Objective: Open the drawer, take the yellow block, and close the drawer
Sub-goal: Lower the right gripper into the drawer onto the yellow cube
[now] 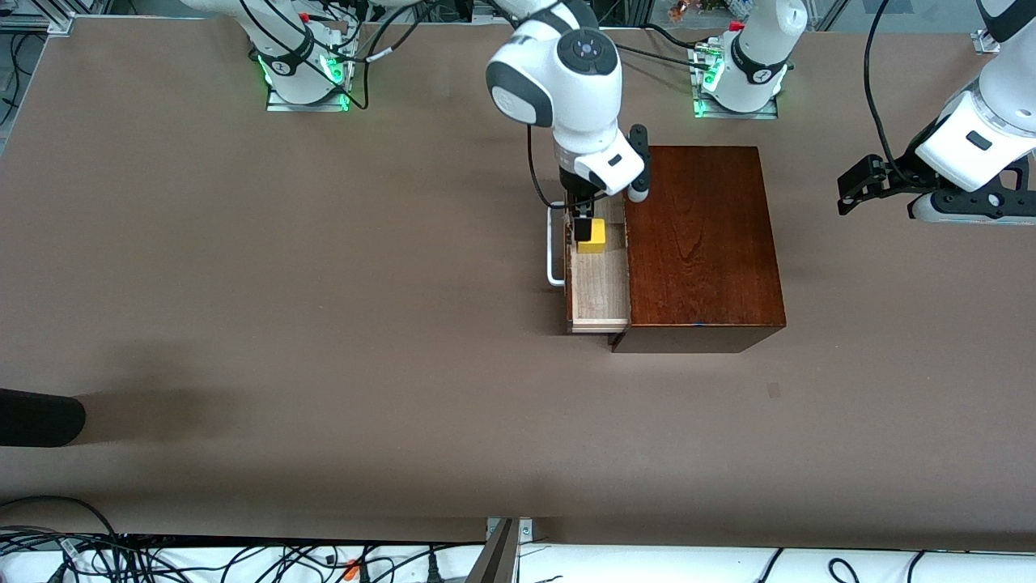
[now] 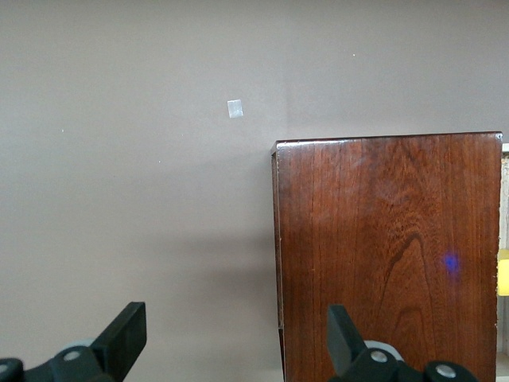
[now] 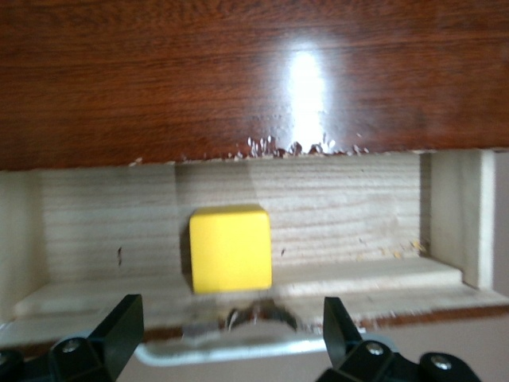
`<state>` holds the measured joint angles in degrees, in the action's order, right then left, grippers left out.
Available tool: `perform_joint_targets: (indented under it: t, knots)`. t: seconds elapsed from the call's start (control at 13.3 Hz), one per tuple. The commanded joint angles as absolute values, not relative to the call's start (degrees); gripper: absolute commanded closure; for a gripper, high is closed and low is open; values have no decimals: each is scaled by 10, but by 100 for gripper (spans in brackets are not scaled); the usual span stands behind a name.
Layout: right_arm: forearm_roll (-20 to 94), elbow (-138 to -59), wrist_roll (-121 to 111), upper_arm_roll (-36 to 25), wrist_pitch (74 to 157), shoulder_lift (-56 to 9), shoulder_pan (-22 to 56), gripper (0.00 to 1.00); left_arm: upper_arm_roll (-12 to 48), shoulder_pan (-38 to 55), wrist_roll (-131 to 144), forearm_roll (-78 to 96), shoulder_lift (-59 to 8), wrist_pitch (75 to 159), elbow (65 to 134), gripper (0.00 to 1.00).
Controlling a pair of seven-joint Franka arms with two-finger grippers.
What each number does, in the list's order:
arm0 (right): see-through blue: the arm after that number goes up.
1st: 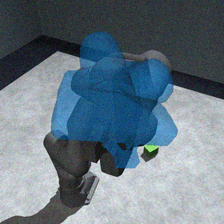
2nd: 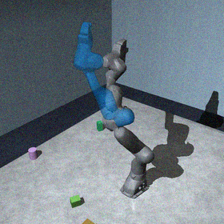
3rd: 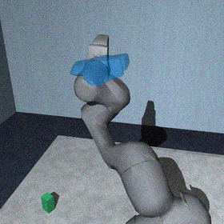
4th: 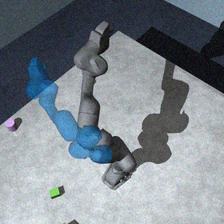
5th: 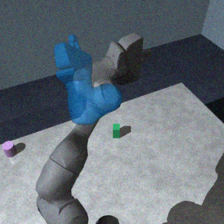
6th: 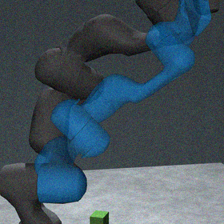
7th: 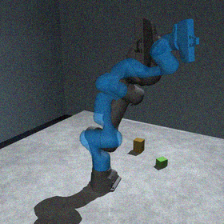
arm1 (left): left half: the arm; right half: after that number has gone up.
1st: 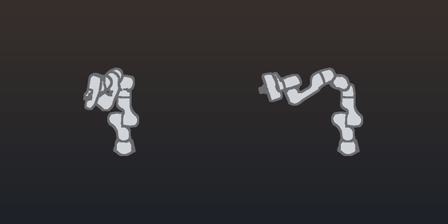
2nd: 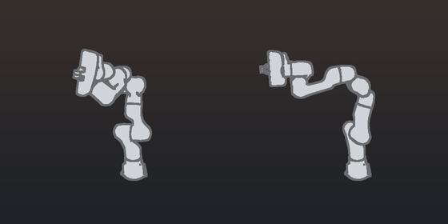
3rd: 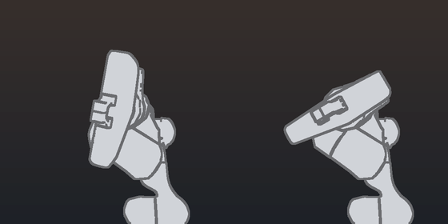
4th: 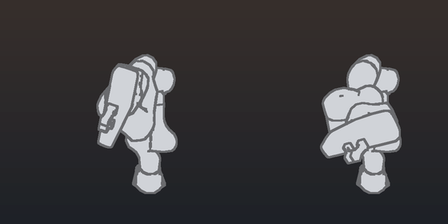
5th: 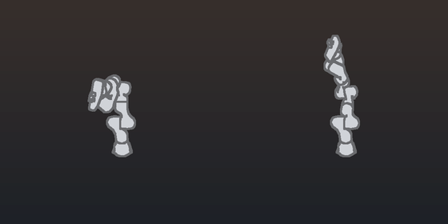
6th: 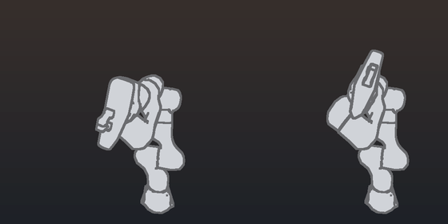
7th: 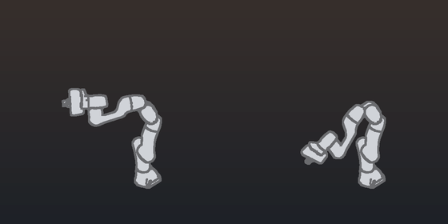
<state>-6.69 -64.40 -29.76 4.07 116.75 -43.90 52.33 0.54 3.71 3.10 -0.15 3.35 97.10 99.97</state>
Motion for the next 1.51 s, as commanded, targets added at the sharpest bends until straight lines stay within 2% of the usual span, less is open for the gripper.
perform_joint_targets:
  t: [0.0, 1.13, 1.21, 1.28, 1.36, 1.43]
  knots:
    - [-73, -625, -301, 37, 1176, -463, 533, 0, 8, 35, 26, 6, 36, 966, 998, 0]
    - [-74, -625, -301, 33, 1201, -491, 538, 0, 8, 36, 26, 6, 36, 966, 998, 0]
    - [-74, -625, -301, 33, 1201, -491, 538, 7, 8, 36, 26, 6, 36, 966, 998, 0]
    - [-74, -625, -300, 33, 1200, -491, 538, 32, 8, 36, 26, 7, 36, 966, 998, 0]
    - [-74, -625, -301, 33, 1199, -491, 538, 49, 8, 36, 26, 7, 36, 966, 998, 0]
    - [-74, -625, -298, 33, 1196, -490, 538, 74, 8, 36, 26, 7, 36, 966, 998, 0]
